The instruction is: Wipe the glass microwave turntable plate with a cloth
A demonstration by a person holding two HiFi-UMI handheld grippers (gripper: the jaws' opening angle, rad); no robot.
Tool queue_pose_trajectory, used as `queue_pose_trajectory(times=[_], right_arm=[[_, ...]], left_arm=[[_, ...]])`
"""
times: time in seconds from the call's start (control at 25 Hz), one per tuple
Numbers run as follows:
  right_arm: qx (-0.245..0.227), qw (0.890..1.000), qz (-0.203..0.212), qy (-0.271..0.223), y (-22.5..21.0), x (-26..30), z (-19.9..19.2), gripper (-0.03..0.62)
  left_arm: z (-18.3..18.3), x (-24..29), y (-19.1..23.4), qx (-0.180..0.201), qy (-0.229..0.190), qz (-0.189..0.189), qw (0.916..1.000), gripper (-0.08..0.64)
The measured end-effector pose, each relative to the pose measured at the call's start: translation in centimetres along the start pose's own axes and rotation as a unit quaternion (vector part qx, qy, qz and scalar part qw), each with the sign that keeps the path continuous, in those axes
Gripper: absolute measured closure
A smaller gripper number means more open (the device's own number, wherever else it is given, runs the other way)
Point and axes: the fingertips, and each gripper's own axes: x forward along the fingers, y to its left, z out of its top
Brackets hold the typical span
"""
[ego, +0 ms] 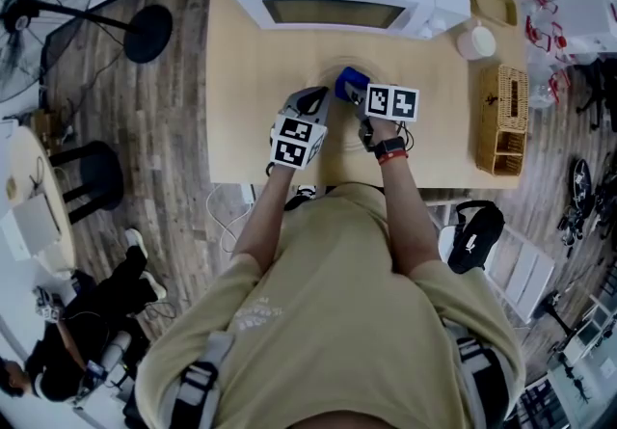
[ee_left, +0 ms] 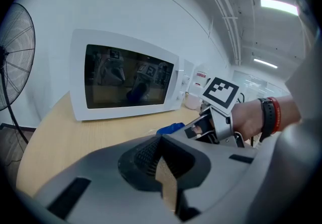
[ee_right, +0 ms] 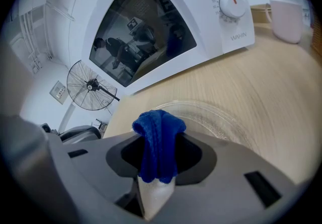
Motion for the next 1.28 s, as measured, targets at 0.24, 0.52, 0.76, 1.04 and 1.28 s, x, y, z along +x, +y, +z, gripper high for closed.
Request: queue_pose_trajectory(times=[0.24, 0.52, 0.76, 1.04, 1.28], right_arm=[[0.008, 1.000, -0.009, -0.005, -1.1, -0.9, 0.1, 0.448], [0.015, 1.000, -0.021, -0.009, -2.6, -1.9, 0.3, 0.446], [0.021, 0.999, -0.031, -0.013, -3.6, -2.7, 0.4, 0.443], [0.022, 0.998, -0.052, -0.017, -4.9, -3.9, 0.4, 0.436], [0.028, 0.997, -0.065, -0.021, -5.7, -4.6, 0.4, 0.433]], left_arm=[[-0.2, 0.3, -0.4, 0.003, 0.004, -0.004, 1.0000, 0.541], [-0.3, 0.8, -0.8, 0.006, 0.007, -0.008, 0.9999, 0.541], [0.1, 0.7, -1.2, 0.004, 0.004, -0.010, 0.9999, 0.541], [0.0, 0.6, -1.4, 0.004, 0.003, -0.012, 0.9999, 0.541], [0.0, 0.1, -1.2, 0.000, -0.001, -0.008, 1.0000, 0.541]])
